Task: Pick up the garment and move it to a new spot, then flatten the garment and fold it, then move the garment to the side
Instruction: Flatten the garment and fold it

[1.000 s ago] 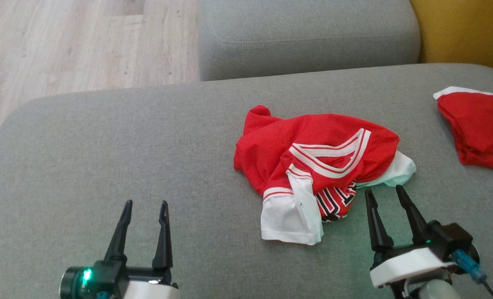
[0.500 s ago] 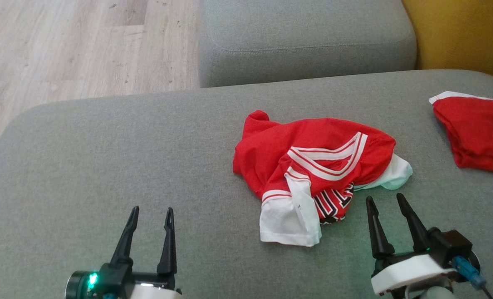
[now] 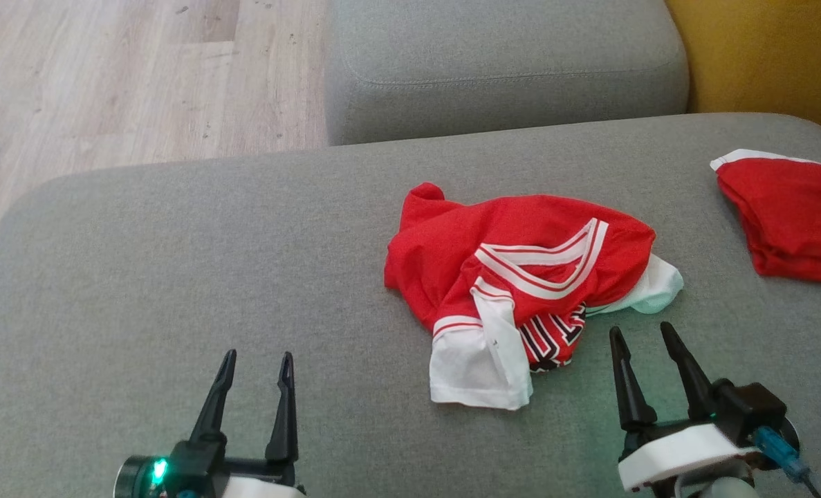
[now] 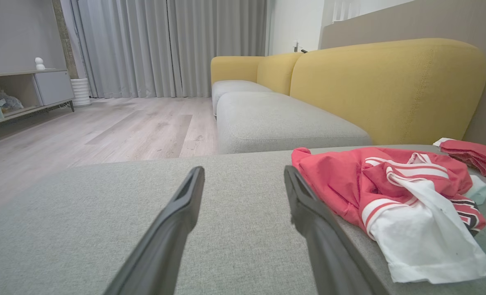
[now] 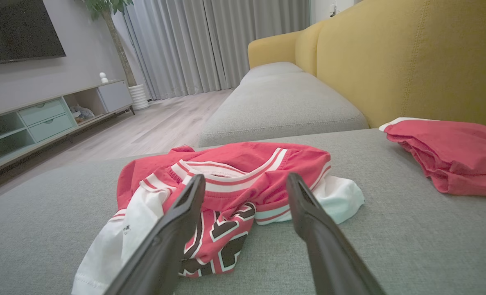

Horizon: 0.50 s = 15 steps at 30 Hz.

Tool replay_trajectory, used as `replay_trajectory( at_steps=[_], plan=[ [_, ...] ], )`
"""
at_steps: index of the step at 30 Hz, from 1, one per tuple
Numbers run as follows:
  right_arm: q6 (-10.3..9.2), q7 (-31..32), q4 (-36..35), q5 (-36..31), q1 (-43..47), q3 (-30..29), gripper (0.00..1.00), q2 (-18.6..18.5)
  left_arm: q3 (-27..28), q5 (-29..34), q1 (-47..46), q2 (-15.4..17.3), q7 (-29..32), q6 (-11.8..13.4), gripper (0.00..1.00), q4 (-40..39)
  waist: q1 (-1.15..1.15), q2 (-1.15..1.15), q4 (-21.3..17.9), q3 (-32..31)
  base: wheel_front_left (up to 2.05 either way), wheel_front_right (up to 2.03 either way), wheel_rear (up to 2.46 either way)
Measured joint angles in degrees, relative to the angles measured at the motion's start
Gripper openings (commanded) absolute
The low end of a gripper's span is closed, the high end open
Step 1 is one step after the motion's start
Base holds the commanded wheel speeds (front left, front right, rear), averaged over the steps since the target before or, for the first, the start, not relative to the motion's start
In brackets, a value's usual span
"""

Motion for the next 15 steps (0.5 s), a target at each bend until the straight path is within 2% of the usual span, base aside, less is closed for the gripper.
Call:
replay_trajectory(
  at_steps=[15],
  plan=[
    [0.0,0.0,-0.2,0.0,0.0,0.5,1.0,0.0,-0.2,0.0,0.0,0.0,0.0,0.2,1.0,0.3,0.0,0.0,-1.5,0.6,0.0,0.0,0.0]
  ],
)
